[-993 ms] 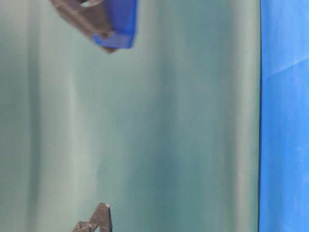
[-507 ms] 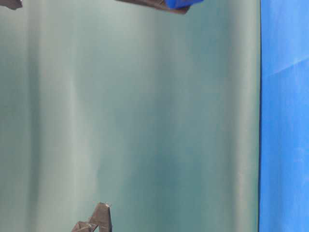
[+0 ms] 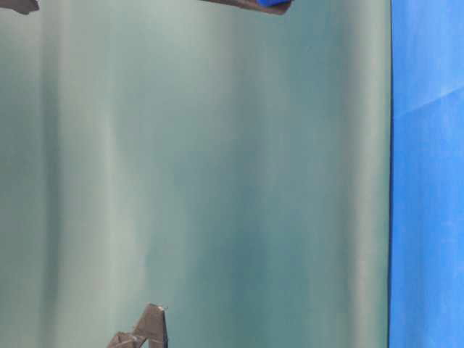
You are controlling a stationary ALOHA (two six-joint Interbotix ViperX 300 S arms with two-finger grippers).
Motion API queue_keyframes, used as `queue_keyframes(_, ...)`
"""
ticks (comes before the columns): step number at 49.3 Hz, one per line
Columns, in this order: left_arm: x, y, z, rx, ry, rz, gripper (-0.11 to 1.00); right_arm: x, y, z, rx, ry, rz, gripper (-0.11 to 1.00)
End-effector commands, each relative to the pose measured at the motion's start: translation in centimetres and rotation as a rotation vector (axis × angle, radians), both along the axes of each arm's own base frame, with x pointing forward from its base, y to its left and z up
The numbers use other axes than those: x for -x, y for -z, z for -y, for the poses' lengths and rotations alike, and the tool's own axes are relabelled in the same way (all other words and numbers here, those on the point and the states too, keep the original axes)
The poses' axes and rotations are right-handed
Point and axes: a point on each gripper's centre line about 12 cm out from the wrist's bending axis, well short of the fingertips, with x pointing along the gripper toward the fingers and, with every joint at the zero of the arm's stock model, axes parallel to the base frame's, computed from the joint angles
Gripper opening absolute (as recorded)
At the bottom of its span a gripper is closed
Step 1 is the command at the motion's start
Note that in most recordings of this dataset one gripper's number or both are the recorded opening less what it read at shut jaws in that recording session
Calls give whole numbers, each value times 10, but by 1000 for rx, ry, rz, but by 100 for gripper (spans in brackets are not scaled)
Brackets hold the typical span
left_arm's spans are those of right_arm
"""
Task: Handover the blue block to the right arm after grasping it with the left arm, then place it in the designated position.
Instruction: 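Rotate the right gripper holding the cube downward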
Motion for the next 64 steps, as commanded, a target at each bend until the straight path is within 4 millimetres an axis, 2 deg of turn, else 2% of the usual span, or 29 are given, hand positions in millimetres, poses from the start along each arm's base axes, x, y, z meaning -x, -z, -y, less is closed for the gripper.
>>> queue_keyframes(1, -1, -10, 1, 1, 2, 34, 91, -3, -13, -2, -10, -3, 39, 43)
queue_keyframes(55, -1, -10, 0, 6, 1, 34, 91, -4, -12, -1, -10, -2, 39, 43)
queue_keyframes(64, -1, -10, 0, 6, 1, 34, 91, -9, -3, -4, -12, -15, 42, 43)
